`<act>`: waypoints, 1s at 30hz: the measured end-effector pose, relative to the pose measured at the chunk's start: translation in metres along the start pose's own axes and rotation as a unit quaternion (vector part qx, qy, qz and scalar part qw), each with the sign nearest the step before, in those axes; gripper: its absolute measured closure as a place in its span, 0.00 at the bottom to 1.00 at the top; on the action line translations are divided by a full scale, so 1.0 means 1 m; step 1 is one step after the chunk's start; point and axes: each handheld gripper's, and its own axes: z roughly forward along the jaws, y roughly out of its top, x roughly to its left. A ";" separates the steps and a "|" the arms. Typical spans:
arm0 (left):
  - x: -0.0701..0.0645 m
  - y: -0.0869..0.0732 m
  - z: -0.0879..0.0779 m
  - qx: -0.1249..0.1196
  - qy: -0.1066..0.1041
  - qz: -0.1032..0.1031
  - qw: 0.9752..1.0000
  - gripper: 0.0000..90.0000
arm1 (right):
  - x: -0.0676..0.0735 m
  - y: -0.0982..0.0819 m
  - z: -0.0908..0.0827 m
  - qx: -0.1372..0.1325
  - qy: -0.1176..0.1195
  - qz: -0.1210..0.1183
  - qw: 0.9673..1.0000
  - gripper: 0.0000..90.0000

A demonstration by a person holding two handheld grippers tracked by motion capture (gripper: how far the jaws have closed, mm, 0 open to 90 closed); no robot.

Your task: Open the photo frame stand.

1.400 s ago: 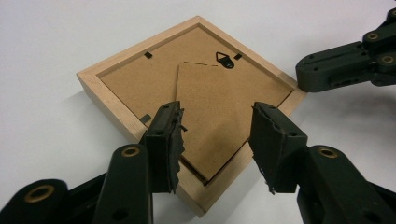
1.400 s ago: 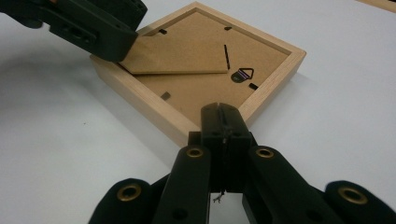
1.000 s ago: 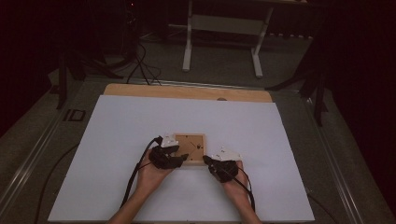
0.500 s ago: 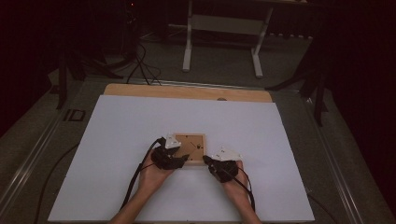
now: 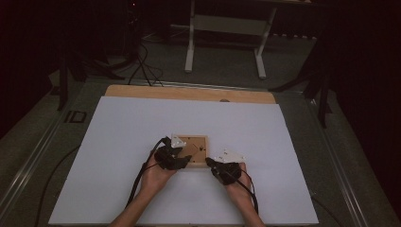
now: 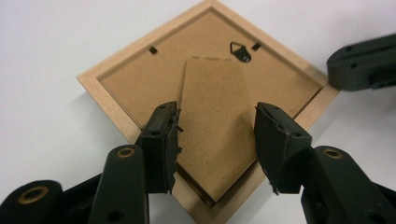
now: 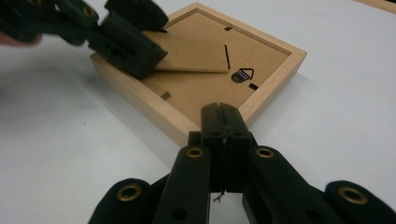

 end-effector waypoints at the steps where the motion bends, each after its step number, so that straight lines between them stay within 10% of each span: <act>1: 0.000 0.003 -0.002 -0.001 0.000 0.002 1.000 0.57 | 0.000 0.000 0.000 0.000 0.000 0.000 1.000 1.00; 23: -0.003 0.005 -0.005 -0.005 -0.003 -0.009 1.000 0.45 | 0.001 0.000 0.000 0.000 -0.001 0.000 1.000 1.00; 30: 0.002 0.001 -0.003 0.008 -0.011 -0.017 1.000 0.56 | 0.000 0.000 0.000 0.000 -0.001 -0.001 1.000 1.00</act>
